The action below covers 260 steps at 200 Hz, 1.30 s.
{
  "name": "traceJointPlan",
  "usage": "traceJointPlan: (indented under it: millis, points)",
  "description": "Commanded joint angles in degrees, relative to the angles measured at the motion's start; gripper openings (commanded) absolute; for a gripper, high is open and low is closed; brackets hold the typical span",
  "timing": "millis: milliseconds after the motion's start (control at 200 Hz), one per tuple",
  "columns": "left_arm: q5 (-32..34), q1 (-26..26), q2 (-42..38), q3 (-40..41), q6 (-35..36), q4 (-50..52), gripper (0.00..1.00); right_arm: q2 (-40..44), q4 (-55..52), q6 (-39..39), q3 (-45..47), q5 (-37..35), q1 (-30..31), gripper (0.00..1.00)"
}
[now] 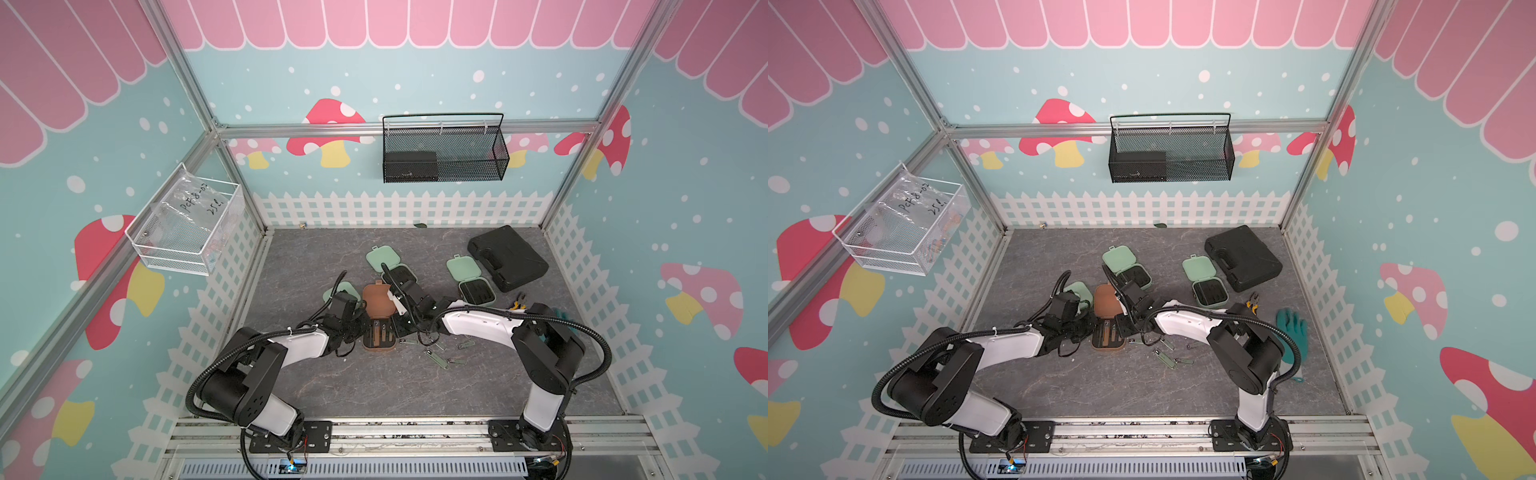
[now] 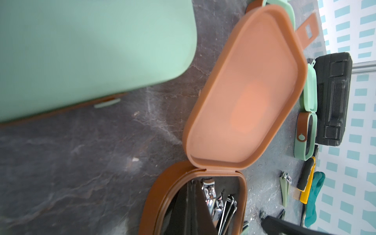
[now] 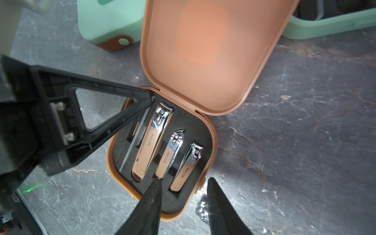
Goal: Organize nail clipper sets
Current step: Place the nail clipper in the storage box, then adjust the storage box at the center of the board.
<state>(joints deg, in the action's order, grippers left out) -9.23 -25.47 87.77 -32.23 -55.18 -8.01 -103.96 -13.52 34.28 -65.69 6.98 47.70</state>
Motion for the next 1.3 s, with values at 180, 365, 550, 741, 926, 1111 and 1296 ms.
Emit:
traceJointPlan:
  millis: [180, 365, 550, 741, 926, 1111, 1296]
  points:
    - [-0.61, -0.45, 3.77, 2.55, -1.07, 8.85, 0.00, -3.62, 2.61, -0.27, 0.58, 3.95, -1.65, 0.33]
    - [-0.52, -0.45, 3.82, 2.52, -1.01, 8.88, 0.00, -6.38, 3.58, -0.19, 0.04, 5.13, -1.65, 0.27]
    - [-0.65, -0.45, 4.38, 2.52, -0.98, 8.50, 0.00, -7.17, 3.95, 0.03, 0.52, 5.06, -1.67, 0.23]
    - [-0.86, -0.45, 4.76, 2.52, -1.01, 8.19, 0.00, -8.50, 4.63, 0.72, 0.40, 5.54, -1.63, 0.22]
    - [-0.96, -0.45, 4.99, 2.62, -1.07, 7.93, 0.00, -10.01, 3.09, 1.48, -0.73, 4.92, -1.56, 0.22]
    - [-1.44, -0.45, 5.93, 2.79, -1.33, 6.87, 0.00, -11.52, -0.29, 2.19, -2.75, 2.40, -1.13, 0.22]
    - [-2.36, -0.54, 7.14, 3.06, -1.86, 4.91, 0.00, -13.98, -5.23, 2.49, -6.23, -1.49, 0.06, 0.23]
